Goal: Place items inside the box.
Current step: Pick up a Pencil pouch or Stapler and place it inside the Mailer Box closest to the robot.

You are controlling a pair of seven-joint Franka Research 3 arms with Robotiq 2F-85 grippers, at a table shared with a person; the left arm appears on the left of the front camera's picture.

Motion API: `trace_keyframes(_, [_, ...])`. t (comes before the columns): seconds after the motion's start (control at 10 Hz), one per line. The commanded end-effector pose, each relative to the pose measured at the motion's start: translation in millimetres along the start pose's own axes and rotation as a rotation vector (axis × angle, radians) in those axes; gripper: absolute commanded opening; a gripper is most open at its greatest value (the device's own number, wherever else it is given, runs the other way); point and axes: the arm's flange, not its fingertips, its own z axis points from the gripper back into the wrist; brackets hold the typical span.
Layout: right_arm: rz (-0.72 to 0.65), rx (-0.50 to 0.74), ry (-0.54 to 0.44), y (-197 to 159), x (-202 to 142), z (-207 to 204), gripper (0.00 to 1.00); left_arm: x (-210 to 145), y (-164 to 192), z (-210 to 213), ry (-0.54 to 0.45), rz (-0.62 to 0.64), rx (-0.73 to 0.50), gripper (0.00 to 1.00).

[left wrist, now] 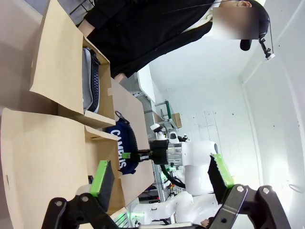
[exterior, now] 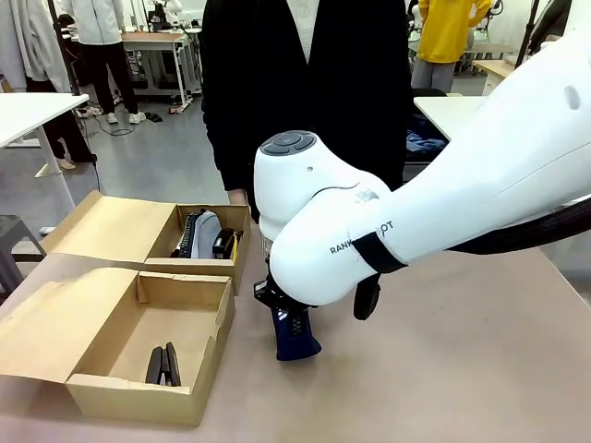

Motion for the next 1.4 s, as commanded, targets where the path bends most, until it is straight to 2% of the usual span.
trace_keyframes(0.0, [-0.055,0.088,0.044,-22.6,-34.5,62.9,0.00,-0.5,-2.3,-0.3,-0.010,-0.016,-0.021,1.00])
trace_keyframes(0.1, [-0.053,0.122,0.117,-34.2,-64.2,107.8,0.00,-0.5,-2.3,-0.3,-0.010,-0.016,-0.021,1.00])
trace_keyframes(0.2, [-0.039,0.111,0.179,-44.7,-109.7,149.2,0.00,-0.5,-2.3,-0.3,-0.010,-0.016,-0.021,1.00])
trace_keyframes(0.3, [0.002,0.089,0.161,-57.7,-149.2,171.2,0.00,-0.5,-2.3,-0.3,-0.010,-0.016,-0.021,1.00])
trace_keyframes(0.4, [-0.049,0.132,0.018,-76.9,-164.6,184.2,0.00,-0.5,-2.3,-0.3,-0.010,-0.016,-0.021,1.00])
trace_keyframes(0.5, [-0.024,0.112,0.161,-24.9,-122.2,145.8,0.00,-0.5,-2.3,-0.3,-0.010,-0.016,-0.021,1.00])
trace_keyframes(0.6, [-0.024,0.112,0.161,-24.9,-122.2,145.8,0.00,-0.5,-2.3,-0.3,-0.010,-0.016,-0.021,1.00])
trace_keyframes(0.7, [-0.028,0.107,0.115,-48.8,-166.1,183.9,0.07,-0.5,-2.3,-0.3,-0.010,-0.016,-0.021,1.00])
trace_keyframes(0.8, [-0.102,0.158,0.098,-40.5,-156.3,169.2,0.07,-0.5,-2.3,-0.3,-0.010,-0.016,-0.021,1.00])
trace_keyframes(1.0, [-0.232,0.229,-0.024,-27.2,-150.4,178.7,0.07,-0.5,-2.3,-0.3,-0.010,-0.016,-0.021,1.00])
trace_keyframes(1.1, [-0.256,0.266,-0.012,-26.0,-151.1,180.9,0.07,-0.5,-2.3,-0.3,-0.010,-0.016,-0.021,1.00])
trace_keyframes(1.2, [-0.270,0.255,0.036,-42.7,-154.0,184.5,0.07,-0.5,-2.3,-0.3,-0.010,-0.016,-0.021,1.00])
trace_keyframes(1.3, [-0.217,0.266,0.121,-81.5,-162.9,197.4,0.07,-0.5,-2.3,-0.3,-0.010,-0.016,-0.021,1.00])
